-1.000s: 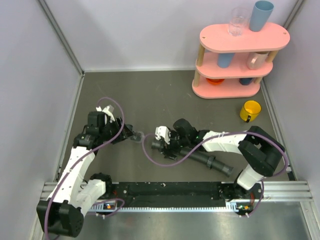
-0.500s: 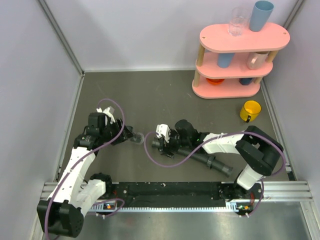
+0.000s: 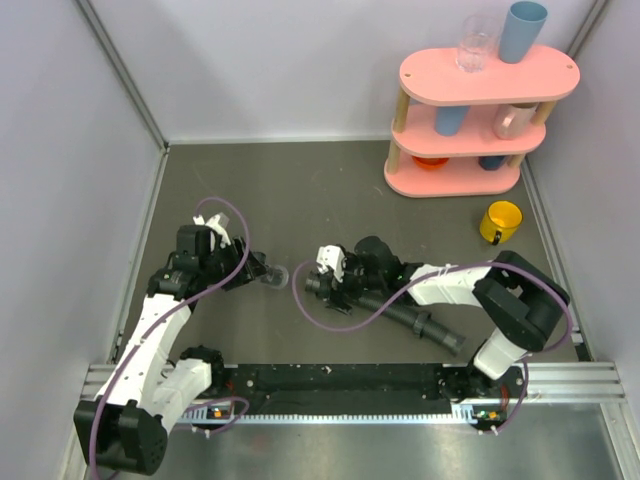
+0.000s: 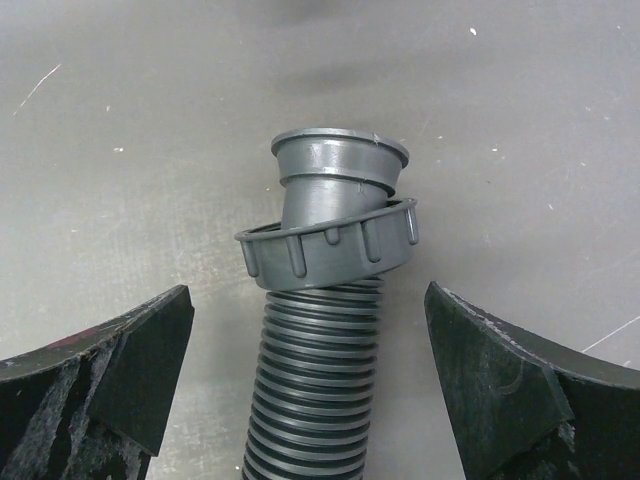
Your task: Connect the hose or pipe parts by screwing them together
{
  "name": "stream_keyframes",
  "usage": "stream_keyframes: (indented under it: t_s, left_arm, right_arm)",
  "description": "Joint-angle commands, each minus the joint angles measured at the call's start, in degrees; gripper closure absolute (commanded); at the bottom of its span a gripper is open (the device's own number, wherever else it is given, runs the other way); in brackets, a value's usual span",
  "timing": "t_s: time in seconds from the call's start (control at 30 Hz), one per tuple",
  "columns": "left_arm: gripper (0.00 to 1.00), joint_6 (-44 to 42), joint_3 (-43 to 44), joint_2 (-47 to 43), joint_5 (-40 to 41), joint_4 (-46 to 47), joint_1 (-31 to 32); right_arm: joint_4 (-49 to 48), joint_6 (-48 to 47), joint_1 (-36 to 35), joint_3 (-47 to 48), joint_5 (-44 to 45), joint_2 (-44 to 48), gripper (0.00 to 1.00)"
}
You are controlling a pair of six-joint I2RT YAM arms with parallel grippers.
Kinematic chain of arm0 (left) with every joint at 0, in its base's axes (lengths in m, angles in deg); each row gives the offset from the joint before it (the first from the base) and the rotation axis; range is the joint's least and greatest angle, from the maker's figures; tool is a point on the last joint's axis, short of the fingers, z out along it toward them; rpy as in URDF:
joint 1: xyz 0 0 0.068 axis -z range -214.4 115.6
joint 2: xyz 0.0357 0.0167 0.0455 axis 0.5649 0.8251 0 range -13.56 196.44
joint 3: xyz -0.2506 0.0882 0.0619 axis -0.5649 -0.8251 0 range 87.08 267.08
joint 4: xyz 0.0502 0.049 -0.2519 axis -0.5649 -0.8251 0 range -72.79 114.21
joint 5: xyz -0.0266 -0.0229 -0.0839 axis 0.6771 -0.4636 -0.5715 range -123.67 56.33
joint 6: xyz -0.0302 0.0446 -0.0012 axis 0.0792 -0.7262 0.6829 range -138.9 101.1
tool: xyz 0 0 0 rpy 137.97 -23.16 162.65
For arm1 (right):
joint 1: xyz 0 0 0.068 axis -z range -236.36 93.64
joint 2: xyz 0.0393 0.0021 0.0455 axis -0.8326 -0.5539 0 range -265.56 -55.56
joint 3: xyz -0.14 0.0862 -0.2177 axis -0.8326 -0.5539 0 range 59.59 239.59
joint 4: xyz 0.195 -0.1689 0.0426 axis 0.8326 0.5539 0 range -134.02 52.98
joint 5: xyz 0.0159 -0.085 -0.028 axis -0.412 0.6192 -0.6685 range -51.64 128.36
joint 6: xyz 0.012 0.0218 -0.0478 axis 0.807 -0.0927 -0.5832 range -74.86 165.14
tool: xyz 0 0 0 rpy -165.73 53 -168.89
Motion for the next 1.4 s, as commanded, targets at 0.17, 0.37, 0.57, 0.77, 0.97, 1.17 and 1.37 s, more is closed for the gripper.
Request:
stream_keyframes:
  t_s: [0.17,0.37,0.57,0.77,0.97,1.17,1.37]
  left_arm:
    - [1.00,-0.42,0.24,-0.08,-1.07,2.48,-0.35]
    - [1.00,-0.33,-0.02,-0.16,-1.16,2.74,-0.35]
    - [1.00,-0.25,-0.11,-0.16,-1.42,2.92,-0.35]
    - [1.00,0.02,-0.37,0.63,-2.13,3.45,-0.44]
    - [1.00,-0.25,-0.37,1.33,-2.13,3.71,-0.44]
    - [1.00,-0.42,-0.28,2.03,-2.04,4.15,-0.44]
    - [1.00,-0.25,-0.63,2.74,-2.65,4.59,-0.44]
  right_arm:
    - [-1.11,-2.20,1.17,0.60,-5.39,2.01,0.05]
    - [0.90,-4.31,1.79,2.97,-6.46,-0.45,0.06]
    - [-1.11,-5.02,1.79,3.50,-6.19,-1.25,0.05]
    - [1.08,-5.90,1.79,6.31,-6.63,-3.88,0.06]
    - [1.96,-6.42,1.79,7.63,-6.54,-4.76,0.10]
    - [3.72,-6.87,1.79,9.12,-7.24,-5.99,0.19]
    - [3.63,-6.86,1.79,9.65,-7.68,-6.52,0.41]
